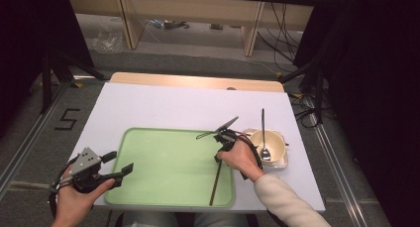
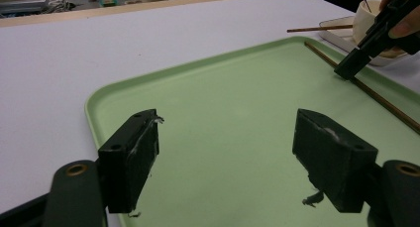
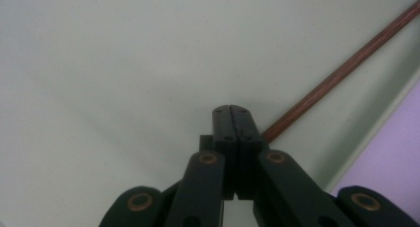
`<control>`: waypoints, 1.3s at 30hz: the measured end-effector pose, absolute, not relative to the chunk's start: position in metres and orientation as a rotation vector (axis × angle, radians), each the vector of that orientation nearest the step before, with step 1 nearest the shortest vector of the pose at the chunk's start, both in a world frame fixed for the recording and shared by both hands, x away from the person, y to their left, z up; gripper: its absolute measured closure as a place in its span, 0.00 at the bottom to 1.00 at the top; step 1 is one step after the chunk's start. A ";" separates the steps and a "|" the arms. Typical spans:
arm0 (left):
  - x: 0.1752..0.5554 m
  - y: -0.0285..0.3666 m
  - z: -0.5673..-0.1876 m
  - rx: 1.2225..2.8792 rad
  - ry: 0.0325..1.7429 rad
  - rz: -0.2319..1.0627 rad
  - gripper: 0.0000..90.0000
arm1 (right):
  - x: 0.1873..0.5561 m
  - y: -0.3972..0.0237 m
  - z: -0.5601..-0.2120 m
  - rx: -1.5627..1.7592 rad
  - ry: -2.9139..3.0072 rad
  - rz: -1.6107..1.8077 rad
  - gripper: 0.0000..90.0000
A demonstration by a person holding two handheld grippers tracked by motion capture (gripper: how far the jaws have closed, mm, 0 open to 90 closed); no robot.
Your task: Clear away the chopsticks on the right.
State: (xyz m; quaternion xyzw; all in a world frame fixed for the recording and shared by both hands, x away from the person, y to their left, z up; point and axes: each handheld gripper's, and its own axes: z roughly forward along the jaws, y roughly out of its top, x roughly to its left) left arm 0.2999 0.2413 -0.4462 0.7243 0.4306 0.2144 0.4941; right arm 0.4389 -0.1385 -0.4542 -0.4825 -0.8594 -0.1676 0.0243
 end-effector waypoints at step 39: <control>0.300 0.241 -0.446 1.760 1.045 0.523 0.29 | 0.406 -0.145 -0.454 -1.424 -2.653 -0.428 1.00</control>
